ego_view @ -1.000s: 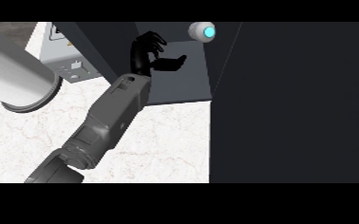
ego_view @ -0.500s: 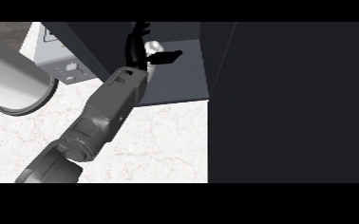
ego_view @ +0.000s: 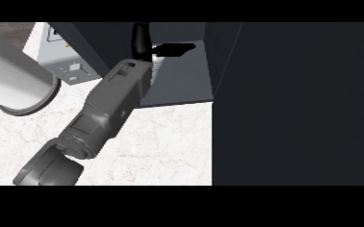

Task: Pick up the bottled water, place it into the cabinet and close the cabinet

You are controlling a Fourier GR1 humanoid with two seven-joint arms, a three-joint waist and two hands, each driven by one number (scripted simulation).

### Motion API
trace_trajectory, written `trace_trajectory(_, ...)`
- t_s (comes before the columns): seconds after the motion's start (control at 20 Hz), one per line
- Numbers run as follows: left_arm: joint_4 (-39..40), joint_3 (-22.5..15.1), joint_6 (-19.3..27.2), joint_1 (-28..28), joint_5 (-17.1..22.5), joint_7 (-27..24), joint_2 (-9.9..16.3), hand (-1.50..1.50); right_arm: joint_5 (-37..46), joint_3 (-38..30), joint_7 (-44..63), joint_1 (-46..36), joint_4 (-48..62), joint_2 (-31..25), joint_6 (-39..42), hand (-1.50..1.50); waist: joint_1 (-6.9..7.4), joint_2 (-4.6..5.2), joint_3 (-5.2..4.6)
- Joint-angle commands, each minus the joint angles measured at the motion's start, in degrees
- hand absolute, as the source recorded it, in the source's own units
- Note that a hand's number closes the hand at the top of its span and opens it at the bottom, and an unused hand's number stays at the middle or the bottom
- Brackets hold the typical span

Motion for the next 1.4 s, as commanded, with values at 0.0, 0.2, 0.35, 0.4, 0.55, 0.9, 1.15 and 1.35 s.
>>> trace_trajectory(0.0,-2.6,1.9,-6.0,0.6,1.5,-4.1,-2.1,-1.50,-4.6,-1.3,2.0,0.5,-3.1,-1.0,0.5,-1.50,1.41,-0.50,0.02)
trace_trajectory(0.2,-2.4,3.1,-9.7,-0.4,1.8,-3.5,-0.8,-1.50,-5.7,-1.5,2.7,2.7,-5.1,-0.8,0.8,-1.50,2.05,-1.01,0.07)
trace_trajectory(0.35,-2.6,3.3,-9.0,1.3,1.4,-6.5,-2.9,-1.50,-6.0,0.7,7.5,-0.6,-6.8,0.5,-2.1,-1.50,3.24,-0.97,0.05)
trace_trajectory(0.4,-4.4,1.8,-8.5,2.3,2.2,-5.3,-3.0,-1.50,-7.3,-1.2,7.8,-2.3,-4.9,-0.2,-2.0,-1.50,2.92,-1.21,0.09)
trace_trajectory(0.55,-8.0,0.9,-9.1,4.2,1.7,-3.2,-3.1,-1.50,-0.6,4.5,4.9,4.4,-6.9,2.7,-1.3,-1.50,3.84,-2.18,0.09)
trace_trajectory(0.9,-19.1,-5.2,-11.4,16.0,5.1,-3.4,-3.1,-1.50,-3.3,2.1,5.7,4.5,-7.7,1.5,-1.7,-1.50,4.08,-2.31,0.09)
trace_trajectory(1.15,-30.9,-10.7,-13.9,23.1,8.1,-1.4,-3.1,-1.50,-0.9,5.0,6.7,3.7,-8.3,2.2,-3.1,-1.50,4.91,-2.46,0.07)
trace_trajectory(1.35,-40.5,-13.5,-15.5,27.7,9.1,-0.2,-3.1,-1.50,-1.6,4.0,8.9,2.2,-9.0,2.1,-5.1,-1.50,5.96,-2.29,0.07)
